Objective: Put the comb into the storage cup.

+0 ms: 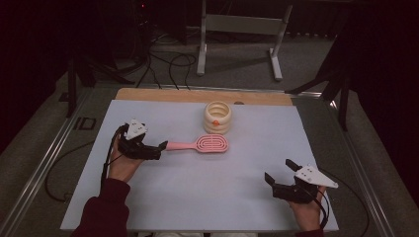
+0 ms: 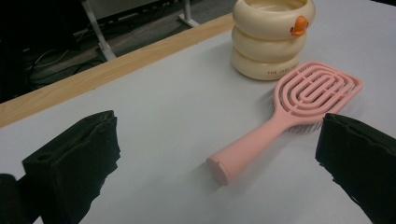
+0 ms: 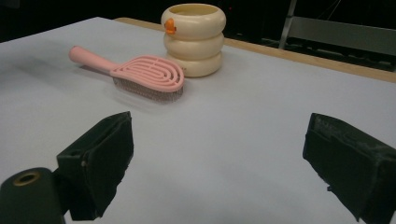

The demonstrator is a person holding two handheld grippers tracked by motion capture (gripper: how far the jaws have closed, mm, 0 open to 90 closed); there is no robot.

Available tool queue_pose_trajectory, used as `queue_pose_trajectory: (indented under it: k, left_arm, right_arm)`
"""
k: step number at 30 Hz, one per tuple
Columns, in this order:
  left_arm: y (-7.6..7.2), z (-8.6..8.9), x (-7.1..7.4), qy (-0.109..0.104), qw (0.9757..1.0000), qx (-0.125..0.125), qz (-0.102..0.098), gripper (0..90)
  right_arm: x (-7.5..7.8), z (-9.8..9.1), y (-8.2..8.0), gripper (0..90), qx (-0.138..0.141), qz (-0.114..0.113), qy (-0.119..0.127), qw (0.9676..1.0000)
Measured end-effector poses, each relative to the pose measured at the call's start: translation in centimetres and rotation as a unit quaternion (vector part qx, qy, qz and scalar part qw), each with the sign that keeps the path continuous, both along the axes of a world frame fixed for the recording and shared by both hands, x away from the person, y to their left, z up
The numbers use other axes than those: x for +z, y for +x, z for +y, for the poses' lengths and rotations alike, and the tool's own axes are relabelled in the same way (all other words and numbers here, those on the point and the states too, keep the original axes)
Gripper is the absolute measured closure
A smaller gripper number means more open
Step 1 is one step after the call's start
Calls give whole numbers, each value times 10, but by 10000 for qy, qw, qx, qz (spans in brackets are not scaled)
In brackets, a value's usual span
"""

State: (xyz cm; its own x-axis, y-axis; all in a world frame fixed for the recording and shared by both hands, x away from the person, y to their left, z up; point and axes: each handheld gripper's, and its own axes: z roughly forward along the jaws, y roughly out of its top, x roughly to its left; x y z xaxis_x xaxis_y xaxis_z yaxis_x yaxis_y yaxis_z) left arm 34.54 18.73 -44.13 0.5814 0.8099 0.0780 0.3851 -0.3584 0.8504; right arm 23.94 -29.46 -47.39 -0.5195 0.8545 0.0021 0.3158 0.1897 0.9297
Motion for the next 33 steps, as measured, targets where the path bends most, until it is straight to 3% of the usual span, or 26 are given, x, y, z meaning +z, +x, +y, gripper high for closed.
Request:
queue_pose_trajectory:
  k: [18, 33]
  left_arm:
    - [18, -7, -2, 44, 9998, 49, 171, 2]
    - [30, -11, -11, 96, 9990, 65, 434, 12]
  right_arm:
    - [0, -1, 0, 87, -8, 6, 18, 10000]
    - [-1, -2, 1, 87, -16, 9, 28, 10000]
